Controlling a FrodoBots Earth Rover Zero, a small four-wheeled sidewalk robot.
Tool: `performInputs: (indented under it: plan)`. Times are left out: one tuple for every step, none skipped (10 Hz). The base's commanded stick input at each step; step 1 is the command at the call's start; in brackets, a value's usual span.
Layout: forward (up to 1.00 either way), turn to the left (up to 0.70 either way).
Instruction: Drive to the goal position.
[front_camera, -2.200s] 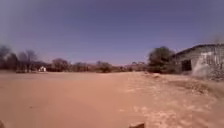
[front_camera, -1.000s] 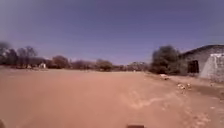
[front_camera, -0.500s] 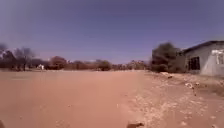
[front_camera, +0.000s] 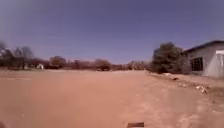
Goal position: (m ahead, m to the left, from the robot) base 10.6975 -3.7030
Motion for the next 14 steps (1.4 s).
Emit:
performInputs:
  plan:
    - [1.00,0.00]
    - [1.00,0.00]
    - [1.00,0.00]
    - [1.00,0.00]
    - [1.00,0.00]
    - [1.00,0.00]
    - [1.00,0.00]
    - [1.00,0.00]
    - [1.00,0.00]
    - [1.00,0.00]
    - [1.00,0.00]
    - [1.00,0.00]
    - [1.00,0.00]
    - [1.00,0.00]
